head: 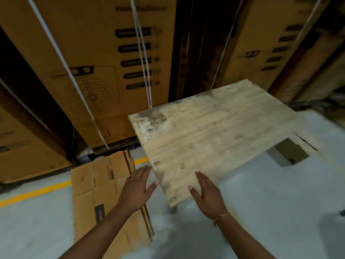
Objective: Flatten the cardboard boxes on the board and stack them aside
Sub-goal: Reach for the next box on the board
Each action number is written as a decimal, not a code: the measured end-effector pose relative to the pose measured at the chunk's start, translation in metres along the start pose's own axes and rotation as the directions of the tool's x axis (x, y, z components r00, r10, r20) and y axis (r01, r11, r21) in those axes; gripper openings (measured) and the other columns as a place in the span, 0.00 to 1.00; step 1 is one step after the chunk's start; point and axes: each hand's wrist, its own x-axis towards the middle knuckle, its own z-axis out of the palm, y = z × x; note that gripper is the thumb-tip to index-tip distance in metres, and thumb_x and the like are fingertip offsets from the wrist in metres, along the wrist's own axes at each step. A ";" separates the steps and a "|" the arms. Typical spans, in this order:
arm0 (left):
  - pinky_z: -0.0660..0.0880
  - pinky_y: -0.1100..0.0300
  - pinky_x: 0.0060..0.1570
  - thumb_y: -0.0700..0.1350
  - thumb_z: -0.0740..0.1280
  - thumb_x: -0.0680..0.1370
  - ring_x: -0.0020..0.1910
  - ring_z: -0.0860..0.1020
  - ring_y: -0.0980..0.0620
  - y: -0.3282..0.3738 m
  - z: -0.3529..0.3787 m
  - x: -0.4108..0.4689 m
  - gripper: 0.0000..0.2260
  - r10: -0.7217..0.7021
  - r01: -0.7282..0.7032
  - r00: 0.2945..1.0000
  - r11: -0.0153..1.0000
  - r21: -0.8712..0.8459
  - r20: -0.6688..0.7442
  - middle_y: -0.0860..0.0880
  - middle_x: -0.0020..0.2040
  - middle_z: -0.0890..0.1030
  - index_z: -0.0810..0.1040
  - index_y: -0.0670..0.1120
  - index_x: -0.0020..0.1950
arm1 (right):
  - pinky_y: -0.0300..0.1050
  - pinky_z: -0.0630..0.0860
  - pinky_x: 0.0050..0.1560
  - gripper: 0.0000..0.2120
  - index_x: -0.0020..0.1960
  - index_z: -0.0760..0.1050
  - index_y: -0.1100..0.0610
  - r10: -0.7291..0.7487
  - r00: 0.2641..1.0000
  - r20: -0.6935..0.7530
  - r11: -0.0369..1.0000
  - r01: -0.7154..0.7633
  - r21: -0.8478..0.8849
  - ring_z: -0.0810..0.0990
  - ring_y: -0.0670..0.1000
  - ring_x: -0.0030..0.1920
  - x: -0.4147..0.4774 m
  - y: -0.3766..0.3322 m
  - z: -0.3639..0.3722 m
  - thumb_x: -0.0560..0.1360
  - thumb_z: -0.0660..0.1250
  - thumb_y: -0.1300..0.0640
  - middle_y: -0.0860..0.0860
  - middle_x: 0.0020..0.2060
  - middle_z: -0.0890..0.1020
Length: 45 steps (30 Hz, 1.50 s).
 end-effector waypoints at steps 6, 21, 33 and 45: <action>0.59 0.47 0.73 0.69 0.48 0.78 0.78 0.57 0.51 0.173 0.037 0.074 0.34 0.168 -0.168 0.986 0.986 0.006 -0.013 0.53 0.80 0.58 0.57 0.55 0.80 | 0.52 0.61 0.75 0.38 0.79 0.56 0.50 0.062 0.984 -0.170 0.997 -0.068 -0.029 0.58 0.49 0.78 -0.007 0.113 -0.128 0.77 0.49 0.30 0.48 0.78 0.61; 0.61 0.47 0.73 0.69 0.47 0.77 0.77 0.59 0.49 0.449 0.132 0.299 0.35 0.460 -0.460 0.887 0.888 0.010 0.042 0.51 0.79 0.61 0.62 0.51 0.78 | 0.54 0.59 0.74 0.31 0.79 0.56 0.50 0.296 0.899 -0.322 0.948 -0.319 -0.019 0.57 0.50 0.78 0.071 0.354 -0.315 0.81 0.54 0.37 0.49 0.78 0.61; 0.58 0.48 0.74 0.71 0.44 0.74 0.78 0.56 0.51 0.657 0.218 0.477 0.38 0.567 -0.571 0.803 0.820 -0.033 0.187 0.52 0.80 0.59 0.60 0.53 0.79 | 0.53 0.60 0.73 0.31 0.79 0.55 0.48 0.513 0.819 -0.257 0.856 -0.509 0.089 0.60 0.50 0.77 0.135 0.553 -0.441 0.81 0.53 0.37 0.47 0.78 0.61; 0.58 0.47 0.73 0.72 0.48 0.76 0.78 0.57 0.50 0.883 0.334 0.604 0.36 0.474 -0.464 0.861 0.881 -0.096 0.187 0.52 0.79 0.60 0.62 0.54 0.78 | 0.54 0.61 0.72 0.30 0.79 0.54 0.47 0.481 0.856 -0.188 0.875 -0.480 0.052 0.62 0.51 0.76 0.200 0.802 -0.607 0.81 0.53 0.37 0.47 0.78 0.62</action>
